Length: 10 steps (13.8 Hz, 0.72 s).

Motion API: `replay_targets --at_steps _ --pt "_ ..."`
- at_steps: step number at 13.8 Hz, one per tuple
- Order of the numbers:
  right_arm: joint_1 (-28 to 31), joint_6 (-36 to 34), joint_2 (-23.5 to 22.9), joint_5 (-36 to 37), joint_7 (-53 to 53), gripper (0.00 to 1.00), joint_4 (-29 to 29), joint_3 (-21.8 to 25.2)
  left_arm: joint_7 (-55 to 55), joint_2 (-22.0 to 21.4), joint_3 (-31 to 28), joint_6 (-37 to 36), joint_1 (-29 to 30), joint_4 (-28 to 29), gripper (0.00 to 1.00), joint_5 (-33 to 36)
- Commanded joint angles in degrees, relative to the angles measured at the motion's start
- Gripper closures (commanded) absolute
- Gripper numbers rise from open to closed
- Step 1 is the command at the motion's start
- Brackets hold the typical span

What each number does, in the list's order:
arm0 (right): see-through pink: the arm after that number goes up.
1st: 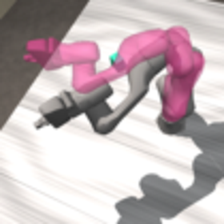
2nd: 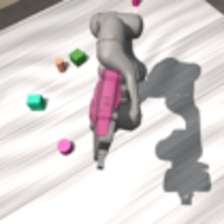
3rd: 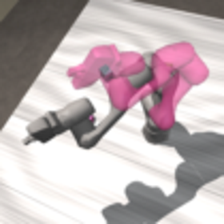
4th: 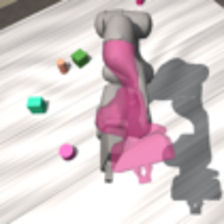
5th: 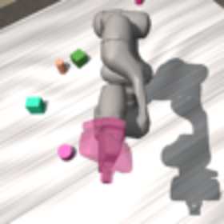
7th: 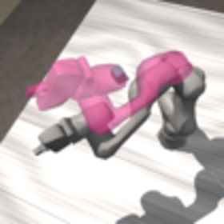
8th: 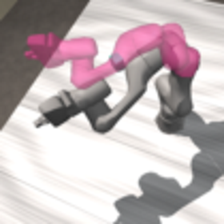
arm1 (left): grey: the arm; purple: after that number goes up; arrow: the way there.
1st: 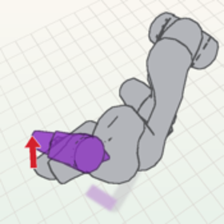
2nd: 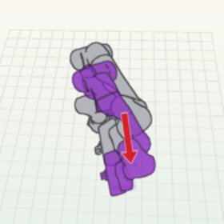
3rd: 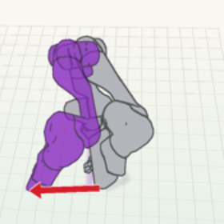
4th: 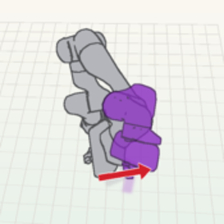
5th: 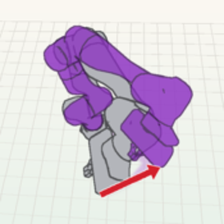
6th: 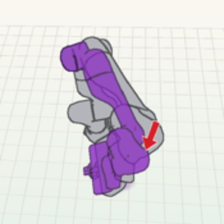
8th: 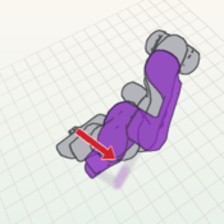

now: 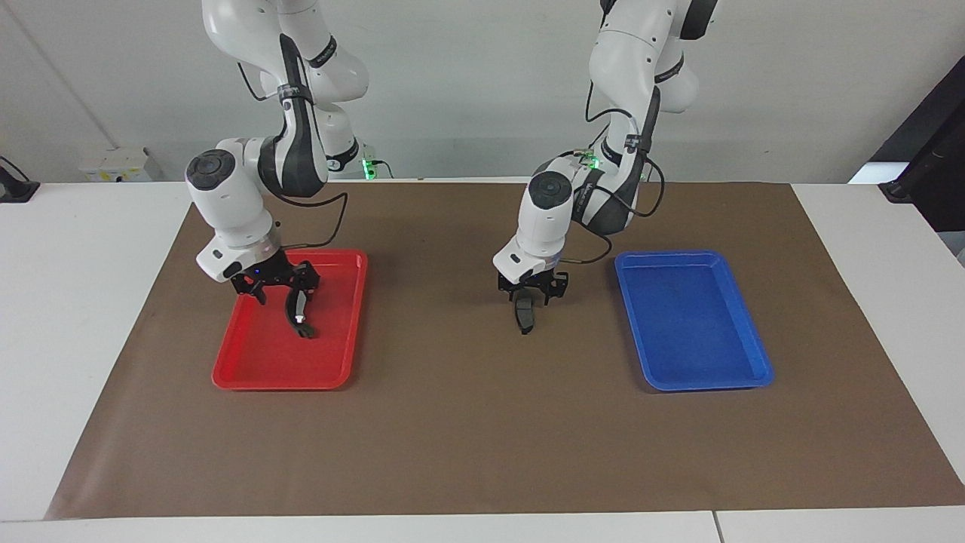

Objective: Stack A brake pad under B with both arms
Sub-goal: 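Release the pad with the left gripper while the right gripper grips the shoe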

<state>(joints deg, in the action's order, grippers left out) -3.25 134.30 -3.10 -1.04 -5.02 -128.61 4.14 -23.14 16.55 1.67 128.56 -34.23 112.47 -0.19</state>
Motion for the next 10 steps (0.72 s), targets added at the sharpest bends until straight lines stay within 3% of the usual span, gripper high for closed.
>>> replay_targets --at_steps 1,4,10 --pt "0.53 3.85 -1.19 -0.99 -2.97 0.01 -2.43 -0.10 3.78 -6.52 -0.17 -7.51 5.12 0.21 0.00 0.10" --pt "0.62 6.58 -3.57 -0.99 -4.47 0.01 -2.87 -0.19 14.50 -7.40 -0.43 -13.76 12.06 -2.95 0.00 0.10" --pt "0.71 6.85 -3.57 -1.07 -5.26 0.07 -3.66 -0.19 25.85 -10.38 -0.52 -22.46 26.21 -6.56 0.00 0.19"
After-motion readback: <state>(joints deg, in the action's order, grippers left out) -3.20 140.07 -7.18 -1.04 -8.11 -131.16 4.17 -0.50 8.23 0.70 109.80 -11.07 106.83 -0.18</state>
